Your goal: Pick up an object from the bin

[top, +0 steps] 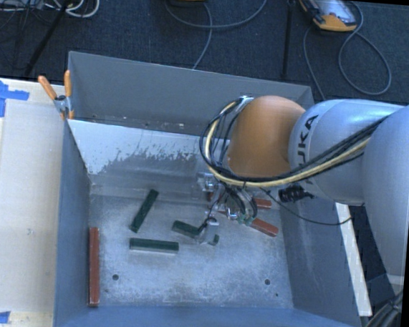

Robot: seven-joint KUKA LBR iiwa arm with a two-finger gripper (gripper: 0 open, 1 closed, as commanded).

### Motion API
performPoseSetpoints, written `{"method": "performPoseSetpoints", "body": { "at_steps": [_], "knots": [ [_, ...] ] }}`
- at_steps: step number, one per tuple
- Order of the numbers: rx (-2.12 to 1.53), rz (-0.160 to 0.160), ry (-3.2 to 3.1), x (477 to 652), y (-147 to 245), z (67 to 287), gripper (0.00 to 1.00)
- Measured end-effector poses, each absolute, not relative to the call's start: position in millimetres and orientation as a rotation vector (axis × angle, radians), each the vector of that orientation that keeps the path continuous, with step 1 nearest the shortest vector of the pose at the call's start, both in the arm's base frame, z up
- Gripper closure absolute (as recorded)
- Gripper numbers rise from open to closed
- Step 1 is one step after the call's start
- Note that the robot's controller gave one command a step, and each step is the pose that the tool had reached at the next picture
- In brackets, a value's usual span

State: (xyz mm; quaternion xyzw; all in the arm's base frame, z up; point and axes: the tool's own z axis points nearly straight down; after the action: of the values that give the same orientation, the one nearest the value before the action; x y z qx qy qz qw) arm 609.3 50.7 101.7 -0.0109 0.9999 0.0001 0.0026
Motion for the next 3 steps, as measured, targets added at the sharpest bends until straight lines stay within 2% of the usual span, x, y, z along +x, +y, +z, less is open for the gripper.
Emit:
{"method": "performPoseSetpoints", "body": {
  "at_steps": [1, 2, 3],
  "knots": [
    [0.063, 0.001, 3.138, 610.9, 40, 110, 0.0],
    [0.324, 0.0, 3.129, 591.4, 46, 68, 0.0],
    [0.326, 0.001, 3.126, 591.5, 46, 68, 0.0]
  ]
}}
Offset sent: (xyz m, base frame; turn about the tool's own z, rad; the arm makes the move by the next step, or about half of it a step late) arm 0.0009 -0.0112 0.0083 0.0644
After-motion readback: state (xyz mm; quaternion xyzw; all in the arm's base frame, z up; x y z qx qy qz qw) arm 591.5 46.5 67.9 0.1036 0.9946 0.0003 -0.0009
